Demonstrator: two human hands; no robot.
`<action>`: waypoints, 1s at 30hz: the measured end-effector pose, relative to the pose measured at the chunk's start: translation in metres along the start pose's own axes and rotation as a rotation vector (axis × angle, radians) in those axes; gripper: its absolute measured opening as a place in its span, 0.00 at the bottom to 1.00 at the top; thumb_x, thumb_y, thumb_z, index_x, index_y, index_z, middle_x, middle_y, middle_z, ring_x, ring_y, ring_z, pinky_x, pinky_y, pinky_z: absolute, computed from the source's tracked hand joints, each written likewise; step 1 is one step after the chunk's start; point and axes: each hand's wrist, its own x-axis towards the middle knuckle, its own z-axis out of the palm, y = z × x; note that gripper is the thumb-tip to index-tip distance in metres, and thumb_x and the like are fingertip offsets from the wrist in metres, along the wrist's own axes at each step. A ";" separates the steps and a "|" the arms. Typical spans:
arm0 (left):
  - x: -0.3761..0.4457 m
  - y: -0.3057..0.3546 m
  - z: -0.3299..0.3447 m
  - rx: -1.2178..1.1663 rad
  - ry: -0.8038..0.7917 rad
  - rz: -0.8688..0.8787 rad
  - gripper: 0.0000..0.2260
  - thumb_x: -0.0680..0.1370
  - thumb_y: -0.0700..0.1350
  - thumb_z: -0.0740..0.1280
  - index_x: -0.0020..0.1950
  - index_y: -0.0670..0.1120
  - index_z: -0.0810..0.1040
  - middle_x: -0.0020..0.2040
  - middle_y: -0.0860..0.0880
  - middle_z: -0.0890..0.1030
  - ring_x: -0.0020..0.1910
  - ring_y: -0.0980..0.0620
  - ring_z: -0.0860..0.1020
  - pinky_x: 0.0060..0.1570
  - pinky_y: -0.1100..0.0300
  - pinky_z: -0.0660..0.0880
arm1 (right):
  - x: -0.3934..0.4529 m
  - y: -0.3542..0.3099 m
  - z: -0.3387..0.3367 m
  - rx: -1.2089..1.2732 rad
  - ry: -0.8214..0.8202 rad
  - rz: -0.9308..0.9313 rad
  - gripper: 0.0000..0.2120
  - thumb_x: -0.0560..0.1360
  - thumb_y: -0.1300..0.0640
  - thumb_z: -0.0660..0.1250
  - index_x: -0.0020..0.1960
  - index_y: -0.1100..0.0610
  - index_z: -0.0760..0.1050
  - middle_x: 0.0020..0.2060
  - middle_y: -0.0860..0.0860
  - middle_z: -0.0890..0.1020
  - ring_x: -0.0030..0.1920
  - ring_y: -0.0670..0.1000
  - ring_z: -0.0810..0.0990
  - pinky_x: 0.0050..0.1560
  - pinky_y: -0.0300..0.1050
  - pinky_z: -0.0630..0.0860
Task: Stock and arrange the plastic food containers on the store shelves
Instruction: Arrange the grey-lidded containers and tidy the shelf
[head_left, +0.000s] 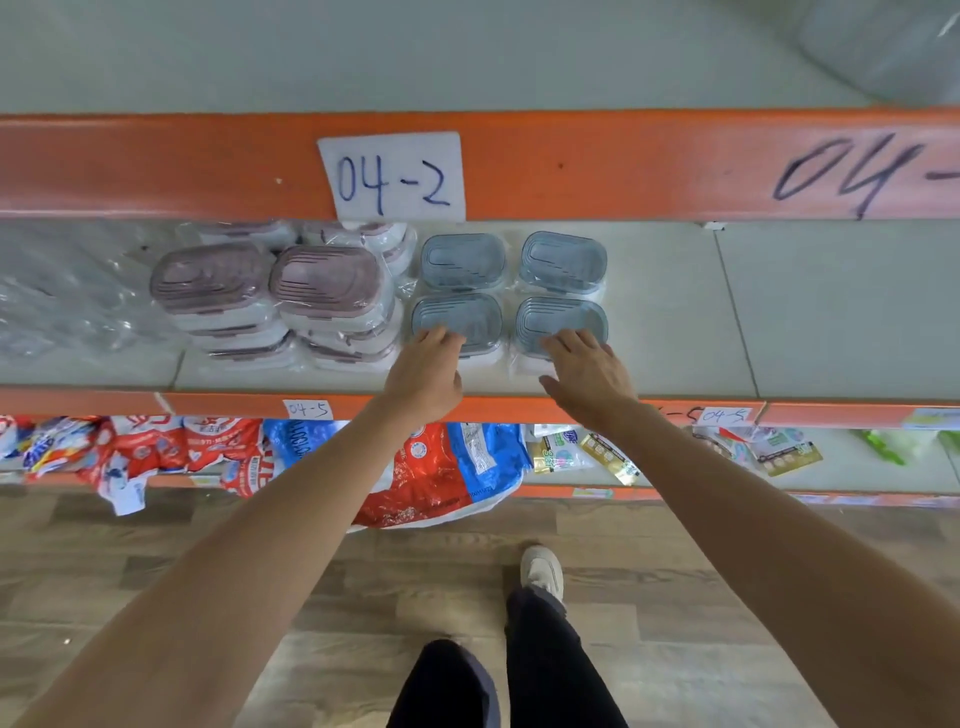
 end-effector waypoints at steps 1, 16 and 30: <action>-0.007 0.001 -0.007 0.006 -0.049 0.004 0.18 0.77 0.37 0.61 0.67 0.40 0.69 0.64 0.43 0.72 0.65 0.45 0.70 0.62 0.51 0.70 | -0.007 -0.005 -0.006 0.005 -0.046 -0.015 0.21 0.77 0.52 0.63 0.67 0.57 0.66 0.63 0.53 0.72 0.65 0.54 0.68 0.62 0.49 0.66; -0.109 0.040 -0.197 0.256 -0.220 0.243 0.10 0.77 0.37 0.58 0.47 0.39 0.79 0.46 0.42 0.81 0.44 0.46 0.78 0.44 0.56 0.74 | -0.092 -0.069 -0.190 -0.105 -0.199 -0.178 0.14 0.77 0.57 0.61 0.63 0.56 0.70 0.59 0.52 0.76 0.57 0.55 0.77 0.55 0.46 0.74; -0.057 0.172 -0.296 0.158 0.173 0.577 0.07 0.76 0.40 0.61 0.45 0.43 0.79 0.43 0.45 0.81 0.44 0.45 0.77 0.41 0.56 0.73 | -0.138 0.007 -0.331 -0.146 0.146 0.043 0.12 0.75 0.57 0.62 0.58 0.52 0.73 0.55 0.48 0.77 0.55 0.52 0.76 0.51 0.42 0.68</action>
